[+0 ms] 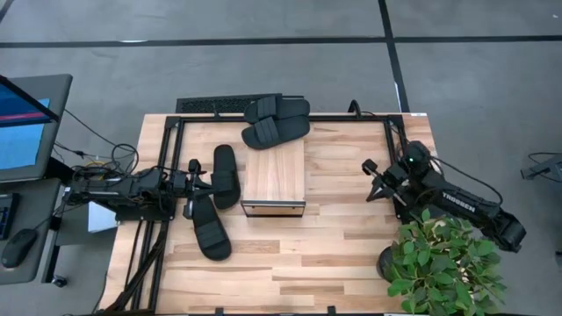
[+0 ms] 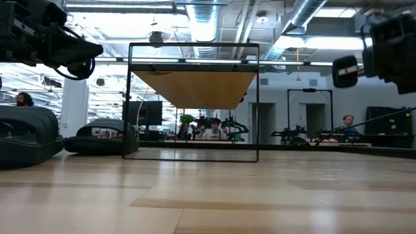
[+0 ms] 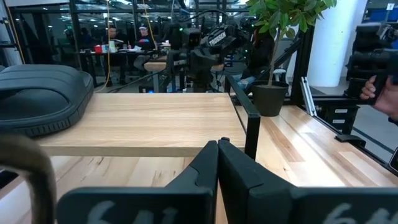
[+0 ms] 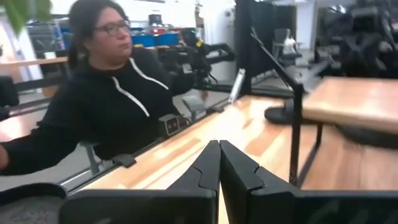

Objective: Pick and place slides into the shelf
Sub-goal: Adjust the black slides on the shelf

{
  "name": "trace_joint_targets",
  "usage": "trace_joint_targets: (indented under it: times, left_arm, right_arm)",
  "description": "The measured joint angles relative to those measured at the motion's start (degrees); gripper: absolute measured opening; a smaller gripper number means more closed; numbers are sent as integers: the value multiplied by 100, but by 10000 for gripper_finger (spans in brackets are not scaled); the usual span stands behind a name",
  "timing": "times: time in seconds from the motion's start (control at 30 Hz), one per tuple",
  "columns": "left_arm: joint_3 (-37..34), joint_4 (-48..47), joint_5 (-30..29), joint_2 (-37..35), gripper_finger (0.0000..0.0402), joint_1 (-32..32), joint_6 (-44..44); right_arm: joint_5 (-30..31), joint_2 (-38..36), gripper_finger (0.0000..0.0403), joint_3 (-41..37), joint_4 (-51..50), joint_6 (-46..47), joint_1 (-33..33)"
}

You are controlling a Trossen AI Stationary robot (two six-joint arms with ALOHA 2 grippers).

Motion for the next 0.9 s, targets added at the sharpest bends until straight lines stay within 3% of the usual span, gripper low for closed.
trace_joint_targets:
  times: [0.33,0.63,0.9]
  left_arm:
    - [0,0,-1,-1,0,1,-28]
    - [1,0,0,-1,0,1,-47]
    - [1,0,0,-1,0,1,-5]
  right_arm:
    - [45,0,0,0,-2204,-1742,-195]
    - [201,7,0,0,-2211,-1126,-184]
    - [214,7,0,0,-2211,-1113,-184]
